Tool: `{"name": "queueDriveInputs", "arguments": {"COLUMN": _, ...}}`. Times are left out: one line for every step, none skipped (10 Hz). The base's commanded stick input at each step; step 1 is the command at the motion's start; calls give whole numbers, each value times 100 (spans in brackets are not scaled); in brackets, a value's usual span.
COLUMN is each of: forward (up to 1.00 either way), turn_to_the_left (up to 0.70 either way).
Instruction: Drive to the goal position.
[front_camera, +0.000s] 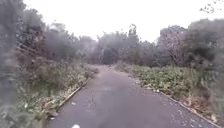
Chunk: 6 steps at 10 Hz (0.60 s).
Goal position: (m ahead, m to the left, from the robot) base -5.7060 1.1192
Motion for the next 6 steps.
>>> {"name": "queueDriveInputs", "arguments": {"forward": 60, "turn_to_the_left": 0}}
{"name": "queueDriveInputs", "arguments": {"forward": 60, "turn_to_the_left": 0}}
{"name": "queueDriveInputs", "arguments": {"forward": 60, "turn_to_the_left": 0}}
{"name": "queueDriveInputs", "arguments": {"forward": 60, "turn_to_the_left": 0}}
{"name": "queueDriveInputs", "arguments": {"forward": 60, "turn_to_the_left": 0}}
{"name": "queueDriveInputs", "arguments": {"forward": 60, "turn_to_the_left": 0}}
